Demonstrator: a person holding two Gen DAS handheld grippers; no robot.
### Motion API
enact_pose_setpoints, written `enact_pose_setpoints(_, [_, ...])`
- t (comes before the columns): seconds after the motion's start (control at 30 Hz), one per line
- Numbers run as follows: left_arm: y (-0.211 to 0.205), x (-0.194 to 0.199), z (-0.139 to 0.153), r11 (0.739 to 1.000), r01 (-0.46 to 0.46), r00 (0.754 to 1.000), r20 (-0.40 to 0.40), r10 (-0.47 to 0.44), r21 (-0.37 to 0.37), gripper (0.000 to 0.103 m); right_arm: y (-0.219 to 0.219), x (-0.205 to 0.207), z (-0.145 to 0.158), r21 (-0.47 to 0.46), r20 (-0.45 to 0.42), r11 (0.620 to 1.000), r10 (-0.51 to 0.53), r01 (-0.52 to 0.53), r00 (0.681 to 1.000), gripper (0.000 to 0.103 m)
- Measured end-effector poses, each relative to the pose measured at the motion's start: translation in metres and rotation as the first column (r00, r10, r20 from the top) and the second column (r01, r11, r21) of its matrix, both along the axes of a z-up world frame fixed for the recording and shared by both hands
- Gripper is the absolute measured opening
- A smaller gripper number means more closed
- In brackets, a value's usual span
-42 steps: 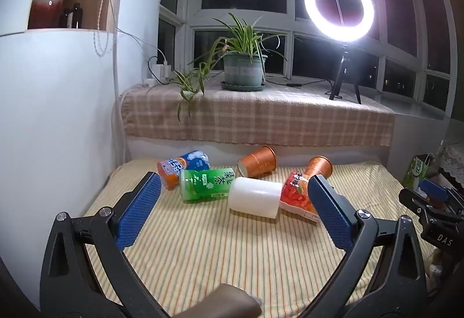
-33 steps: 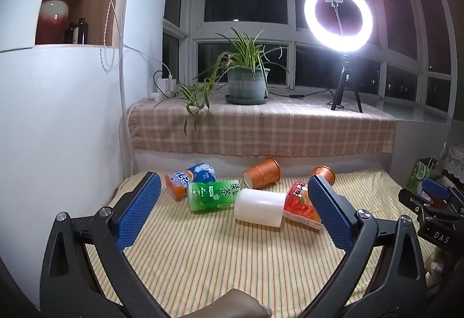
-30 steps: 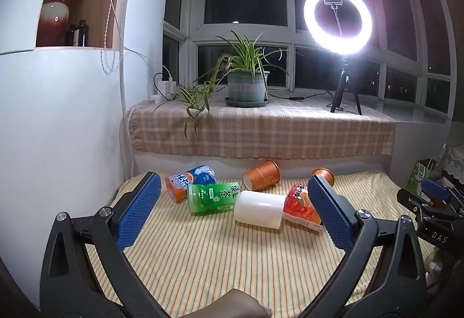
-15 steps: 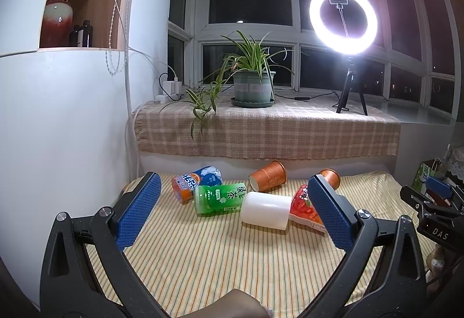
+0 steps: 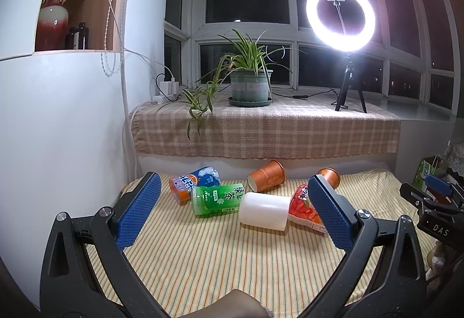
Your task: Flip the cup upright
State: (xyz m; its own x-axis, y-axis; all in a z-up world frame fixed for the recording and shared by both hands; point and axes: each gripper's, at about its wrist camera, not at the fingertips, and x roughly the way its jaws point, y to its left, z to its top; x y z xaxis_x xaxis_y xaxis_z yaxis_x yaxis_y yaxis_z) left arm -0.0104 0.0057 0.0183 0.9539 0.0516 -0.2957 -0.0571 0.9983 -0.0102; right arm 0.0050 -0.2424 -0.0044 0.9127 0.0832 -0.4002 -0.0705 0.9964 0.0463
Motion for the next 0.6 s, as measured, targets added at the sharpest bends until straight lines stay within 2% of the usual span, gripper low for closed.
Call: enact_pose_setpoints(0.6, [-0.0036,0.0014,0.0001,1.000,-0.002,1.000,-0.002,0.002,0.001,0.103,0.0003,0.0019,-0.0001,0.000,-0.005,1.000,-0.001,0.001,1.000,0.082])
